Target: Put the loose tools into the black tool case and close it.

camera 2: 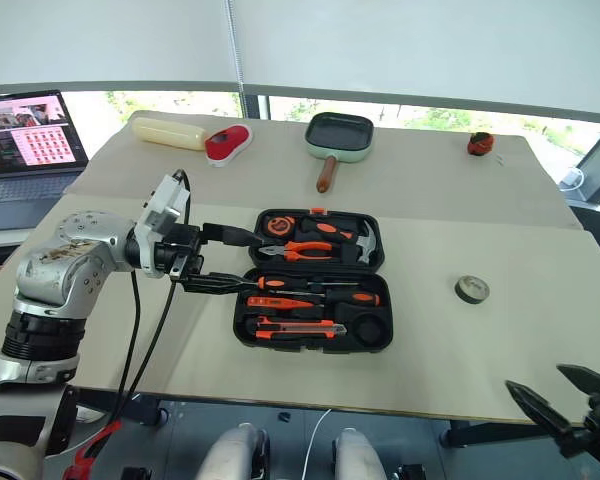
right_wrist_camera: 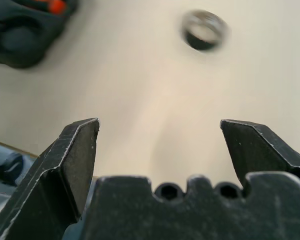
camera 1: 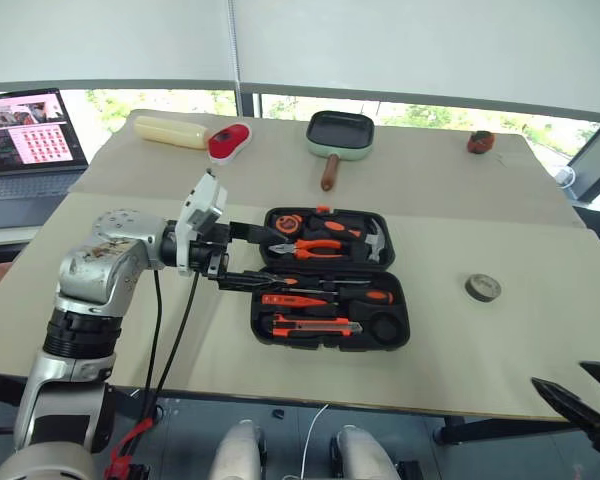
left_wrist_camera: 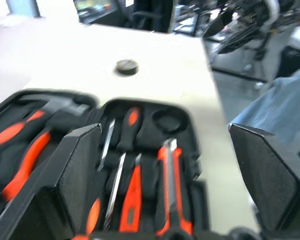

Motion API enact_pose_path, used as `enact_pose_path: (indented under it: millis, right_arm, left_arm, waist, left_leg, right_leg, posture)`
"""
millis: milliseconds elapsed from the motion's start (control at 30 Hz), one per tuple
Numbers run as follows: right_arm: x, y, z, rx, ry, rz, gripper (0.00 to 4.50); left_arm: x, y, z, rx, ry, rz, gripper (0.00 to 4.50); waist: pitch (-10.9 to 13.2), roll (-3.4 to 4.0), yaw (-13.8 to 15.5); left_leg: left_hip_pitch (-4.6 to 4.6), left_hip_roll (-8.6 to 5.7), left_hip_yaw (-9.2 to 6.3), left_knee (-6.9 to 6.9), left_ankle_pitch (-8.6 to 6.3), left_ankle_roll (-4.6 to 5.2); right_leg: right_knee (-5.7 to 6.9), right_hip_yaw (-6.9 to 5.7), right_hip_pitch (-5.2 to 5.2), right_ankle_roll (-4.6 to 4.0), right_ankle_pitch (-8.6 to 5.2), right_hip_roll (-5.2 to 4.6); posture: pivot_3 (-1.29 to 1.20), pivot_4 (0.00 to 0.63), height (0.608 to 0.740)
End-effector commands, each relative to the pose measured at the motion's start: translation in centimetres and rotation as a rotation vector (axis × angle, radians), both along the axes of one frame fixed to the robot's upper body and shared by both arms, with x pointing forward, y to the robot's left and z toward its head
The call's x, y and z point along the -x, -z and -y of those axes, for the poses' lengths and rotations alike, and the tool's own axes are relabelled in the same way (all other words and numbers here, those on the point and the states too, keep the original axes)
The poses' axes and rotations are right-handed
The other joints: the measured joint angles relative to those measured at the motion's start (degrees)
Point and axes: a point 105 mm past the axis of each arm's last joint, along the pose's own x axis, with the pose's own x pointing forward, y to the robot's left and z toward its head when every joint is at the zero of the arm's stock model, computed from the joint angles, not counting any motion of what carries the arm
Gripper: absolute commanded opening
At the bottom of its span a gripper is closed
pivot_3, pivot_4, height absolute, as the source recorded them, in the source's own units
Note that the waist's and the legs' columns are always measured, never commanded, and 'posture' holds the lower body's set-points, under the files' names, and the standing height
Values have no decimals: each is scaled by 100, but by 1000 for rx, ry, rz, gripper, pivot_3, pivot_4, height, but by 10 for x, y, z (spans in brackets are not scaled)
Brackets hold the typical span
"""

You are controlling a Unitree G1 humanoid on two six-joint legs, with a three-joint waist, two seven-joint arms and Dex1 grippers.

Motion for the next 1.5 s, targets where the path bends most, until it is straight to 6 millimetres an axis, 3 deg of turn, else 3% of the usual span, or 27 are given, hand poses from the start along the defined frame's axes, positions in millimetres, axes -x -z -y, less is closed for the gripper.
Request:
enact_pose_path:
  millis: [33,300,433,600,667,767,1133,1300,1367,1400,1500]
  right_arm:
    - [-14,-8,0,29,-20,66,4500]
    - [-98,-5,0,89,-97,112,4500]
    - [-151,10,-4,132,-162,70,4500]
    - [-184,26,3,146,-140,28,4500]
    - [-189,31,2,147,-156,15,4500]
    - [-194,44,-2,149,-186,-24,3799]
    - [-199,51,-11,177,-246,-11,100]
    - [-194,34,-14,185,-283,33,15]
    - [-189,6,-37,162,-395,92,15]
    - [-180,-7,-59,136,-502,113,15]
    - [-149,-25,-113,78,-777,104,15]
  left_arm:
    - [7,-10,8,-2,63,37,4397]
    - [13,3,13,-81,98,112,4397]
    - [17,4,13,-93,81,144,4397]
    - [17,3,9,-106,44,159,4397]
    - [17,2,6,-107,29,163,4397]
    - [19,3,1,-115,-4,166,4500]
    - [17,3,-3,-120,-37,176,4500]
    - [17,4,-2,-119,-35,178,4500]
    - [18,9,-2,-133,-27,171,4500]
    - [18,12,-2,-146,-19,166,4500]
    - [22,21,-2,-173,9,153,4500]
  waist:
    - [0,1,-52]
    - [11,9,-62]
    - [20,4,-63]
    - [28,15,-24]
    - [28,15,-11]
    - [29,14,-45]
    - [31,7,-63]
    - [32,7,-61]
    - [35,12,-57]
    - [39,19,-58]
    - [45,29,-76]
  left_leg:
    - [4,0,0,-3,0,0]
    - [14,-20,16,-28,1,1]
    - [10,-26,18,-33,1,1]
    - [4,-32,15,-39,1,2]
    - [-2,-37,15,-39,1,3]
    - [-4,-38,16,-39,0,5]
    - [13,-35,17,-39,1,4]
    - [12,-36,19,-39,1,4]
    - [11,-35,18,-39,0,4]
    - [7,-36,19,-40,0,4]
    - [6,-32,19,-40,0,4]
  right_leg:
    - [0,2,2,-1,-1,0]
    - [-3,34,-4,0,28,-2]
    - [-9,34,-7,4,28,-4]
    - [-9,31,-10,9,24,-5]
    - [-10,30,-13,14,22,-10]
    - [-12,30,-13,17,20,-12]
    - [-8,30,-2,16,22,-11]
    - [-7,30,-3,16,22,-12]
    - [-6,30,-4,16,21,-11]
    - [-6,30,-9,17,21,-12]
    - [-2,35,-13,17,22,-9]
  posture:
    - [0,150,740]
    - [0,150,740]
    - [0,150,740]
    - [0,150,740]
    - [0,150,740]
    - [0,150,740]
    - [0,150,740]
    - [0,150,740]
    - [0,150,740]
    - [0,150,740]
    - [0,150,740]
